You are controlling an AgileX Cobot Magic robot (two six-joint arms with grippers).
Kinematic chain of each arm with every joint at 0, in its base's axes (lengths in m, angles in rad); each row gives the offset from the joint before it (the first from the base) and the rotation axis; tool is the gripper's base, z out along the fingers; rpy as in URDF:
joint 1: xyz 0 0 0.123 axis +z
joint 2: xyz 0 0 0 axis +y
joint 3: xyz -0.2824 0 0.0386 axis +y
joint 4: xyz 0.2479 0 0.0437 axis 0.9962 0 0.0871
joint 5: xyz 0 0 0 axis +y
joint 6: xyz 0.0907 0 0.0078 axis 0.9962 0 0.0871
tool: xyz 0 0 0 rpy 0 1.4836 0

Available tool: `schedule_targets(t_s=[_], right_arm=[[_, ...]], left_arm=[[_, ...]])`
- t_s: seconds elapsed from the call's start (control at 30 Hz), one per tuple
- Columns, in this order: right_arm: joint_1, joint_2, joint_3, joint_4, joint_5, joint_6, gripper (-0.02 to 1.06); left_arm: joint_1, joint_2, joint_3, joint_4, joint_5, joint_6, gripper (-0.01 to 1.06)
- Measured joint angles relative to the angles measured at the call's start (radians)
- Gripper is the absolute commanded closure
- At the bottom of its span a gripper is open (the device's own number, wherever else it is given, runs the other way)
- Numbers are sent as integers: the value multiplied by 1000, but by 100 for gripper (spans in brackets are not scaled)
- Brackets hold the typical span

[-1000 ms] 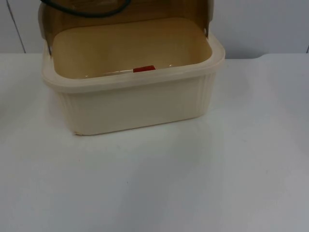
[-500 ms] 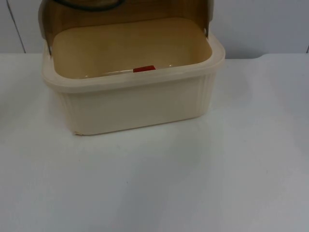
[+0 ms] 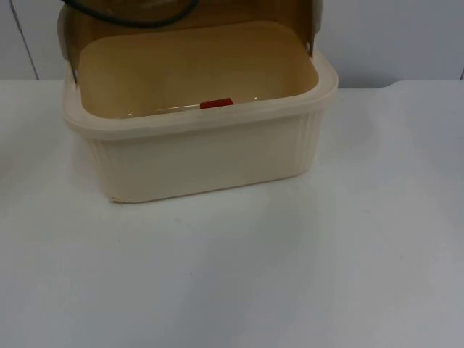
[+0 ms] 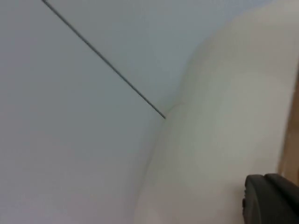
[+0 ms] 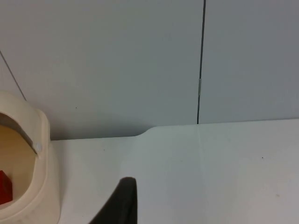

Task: Open the box lid with the left hand, place the block into the box with the right hand, then close the box lid with the left hand.

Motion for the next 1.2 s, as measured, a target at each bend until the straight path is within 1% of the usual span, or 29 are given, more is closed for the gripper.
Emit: schedule_targets(t_s=[0.03, 0.1, 0.17, 0.3, 0.37, 0.4, 0.43, 0.5, 0.57, 0.6, 0.7, 0.73, 0.8, 0.87, 0.9, 0.97, 1.0, 1.03, 1.07, 1.1, 1.2], right_arm=[[0, 0, 0, 0, 0, 0, 0], [0, 0, 0, 0, 0, 0, 0], [0, 0, 0, 0, 1, 0, 0], [0, 0, 0, 0, 3, 0, 0], [0, -2, 0, 0, 5, 0, 0], [0, -2, 0, 0, 5, 0, 0], [0, -9, 0, 0, 6, 0, 0], [0, -19, 0, 0, 6, 0, 0], [0, -27, 0, 0, 6, 0, 0], [0, -27, 0, 0, 6, 0, 0], [0, -36, 0, 0, 6, 0, 0], [0, -36, 0, 0, 6, 0, 0], [0, -40, 0, 0, 6, 0, 0], [0, -44, 0, 0, 6, 3, 0], [0, -44, 0, 0, 6, 3, 0], [0, -47, 0, 0, 6, 6, 0], [0, -47, 0, 0, 6, 6, 0], [0, -47, 0, 0, 6, 6, 0], [0, -47, 0, 0, 6, 7, 0], [0, -47, 0, 0, 6, 7, 0], [0, -47, 0, 0, 6, 7, 0]], left_arm=[[0, 0, 0, 0, 0, 0, 105], [-18, -7, 0, 82, 4, -66, 105], [-30, -7, 0, 130, 8, -122, 105], [-39, -11, 0, 176, 21, -187, 105], [-47, -12, 0, 223, 26, -248, 105], [-47, -12, 0, 223, 26, -248, 105], [-55, -14, -2, 264, 26, -291, 105], [-72, -22, -2, 319, 30, -339, 105], [-88, -25, -2, 355, 35, -379, 105], [-88, -25, -2, 355, 35, -379, 105], [-108, -26, -2, 415, 39, -457, 105], [-108, -26, -2, 415, 39, -457, 105], [-113, -29, 12, 446, 29, -503, 105], [-113, -48, 59, 459, -3, -526, 105], [-113, -48, 59, 459, -3, -526, 105], [-120, -92, 148, 464, -54, -535, 105], [-120, -103, 169, 466, -66, -536, 105], [-128, -131, 236, 468, -99, -539, 105], [-135, -152, 274, 468, -114, -539, 105], [-135, -152, 274, 468, -114, -539, 105], [-152, -197, 405, 472, -150, -539, 105]])
